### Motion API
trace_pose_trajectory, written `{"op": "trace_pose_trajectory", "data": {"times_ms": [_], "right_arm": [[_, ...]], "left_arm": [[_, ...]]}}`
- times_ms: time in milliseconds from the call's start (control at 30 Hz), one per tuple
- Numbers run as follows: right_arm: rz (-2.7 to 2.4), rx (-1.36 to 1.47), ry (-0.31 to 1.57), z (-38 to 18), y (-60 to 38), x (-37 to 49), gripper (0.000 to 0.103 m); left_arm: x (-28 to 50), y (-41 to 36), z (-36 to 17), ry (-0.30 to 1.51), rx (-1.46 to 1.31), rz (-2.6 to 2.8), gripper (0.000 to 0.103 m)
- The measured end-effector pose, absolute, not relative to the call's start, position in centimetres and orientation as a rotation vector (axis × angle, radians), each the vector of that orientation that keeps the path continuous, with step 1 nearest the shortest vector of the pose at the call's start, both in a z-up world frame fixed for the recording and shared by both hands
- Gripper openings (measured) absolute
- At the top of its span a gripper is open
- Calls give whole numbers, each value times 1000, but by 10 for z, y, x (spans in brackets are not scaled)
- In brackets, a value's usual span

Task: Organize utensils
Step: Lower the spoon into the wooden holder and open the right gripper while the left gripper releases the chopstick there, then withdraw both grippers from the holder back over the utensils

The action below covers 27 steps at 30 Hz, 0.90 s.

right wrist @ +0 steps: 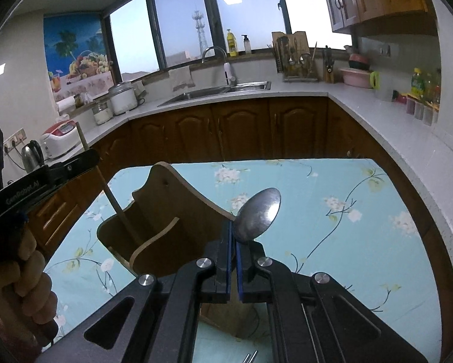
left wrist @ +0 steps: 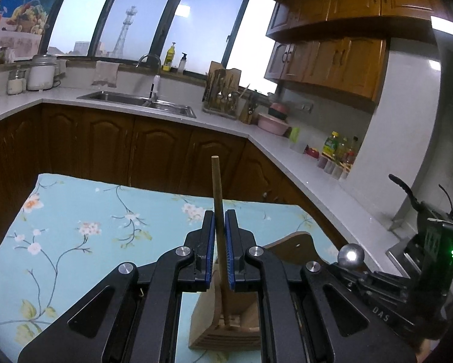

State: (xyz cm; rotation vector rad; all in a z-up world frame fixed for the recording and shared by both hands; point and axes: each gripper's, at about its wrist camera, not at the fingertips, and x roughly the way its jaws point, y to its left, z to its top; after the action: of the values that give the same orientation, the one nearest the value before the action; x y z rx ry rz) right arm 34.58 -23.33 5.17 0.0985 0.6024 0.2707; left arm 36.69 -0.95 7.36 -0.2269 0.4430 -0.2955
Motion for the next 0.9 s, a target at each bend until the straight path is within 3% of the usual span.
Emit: {"op": "trace_pose_trajectory", "data": {"times_ms": [367,500,633,733,800,900], "right_arm": [[274,118,614,56,-238,344,7],[266,127,604,60,-240,339,11],[269,141,602,63,-245,332,34],[269,167,595,64,-251,323,37],[268,188,590,65,-255,316,43],[265,216,573,67,-262,299,58]], "left_arm": [[361,-12,78,474,-202,-287,11],[357,-8,78,488,-213,-276,36],[347,-2,80,496,-226,-274,48],[334,5,83,492,-233,-265,58],[322,13,85,488,-245,-240,73],[305,25,86,479,-261,-219,79]]}}
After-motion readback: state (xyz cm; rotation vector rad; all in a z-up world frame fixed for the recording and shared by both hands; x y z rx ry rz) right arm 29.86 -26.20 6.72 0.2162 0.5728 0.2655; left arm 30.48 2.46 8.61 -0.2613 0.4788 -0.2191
